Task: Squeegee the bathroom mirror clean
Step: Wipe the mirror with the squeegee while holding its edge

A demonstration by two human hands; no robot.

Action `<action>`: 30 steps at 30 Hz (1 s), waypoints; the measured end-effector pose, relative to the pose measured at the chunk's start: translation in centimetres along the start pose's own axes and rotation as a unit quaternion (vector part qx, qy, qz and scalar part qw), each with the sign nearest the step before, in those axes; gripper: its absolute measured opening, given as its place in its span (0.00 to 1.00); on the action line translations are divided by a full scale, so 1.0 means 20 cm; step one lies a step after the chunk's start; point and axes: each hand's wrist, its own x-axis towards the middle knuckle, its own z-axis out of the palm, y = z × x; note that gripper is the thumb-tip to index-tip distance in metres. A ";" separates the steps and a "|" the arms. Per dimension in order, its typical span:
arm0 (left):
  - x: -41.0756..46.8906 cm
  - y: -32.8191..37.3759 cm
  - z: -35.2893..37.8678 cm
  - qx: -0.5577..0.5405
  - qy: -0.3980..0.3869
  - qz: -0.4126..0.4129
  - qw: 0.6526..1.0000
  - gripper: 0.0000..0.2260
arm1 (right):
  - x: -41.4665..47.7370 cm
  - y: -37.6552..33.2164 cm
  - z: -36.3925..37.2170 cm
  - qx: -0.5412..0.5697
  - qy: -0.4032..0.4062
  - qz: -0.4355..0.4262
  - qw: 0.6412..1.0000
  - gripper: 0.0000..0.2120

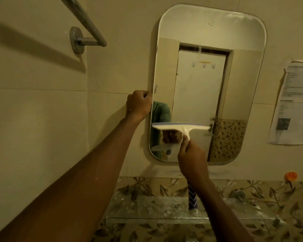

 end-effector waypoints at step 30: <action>-0.12 -0.13 0.03 0.041 -0.014 0.016 0.999 0.18 | -0.26 0.15 0.05 0.026 0.005 0.032 0.999 0.17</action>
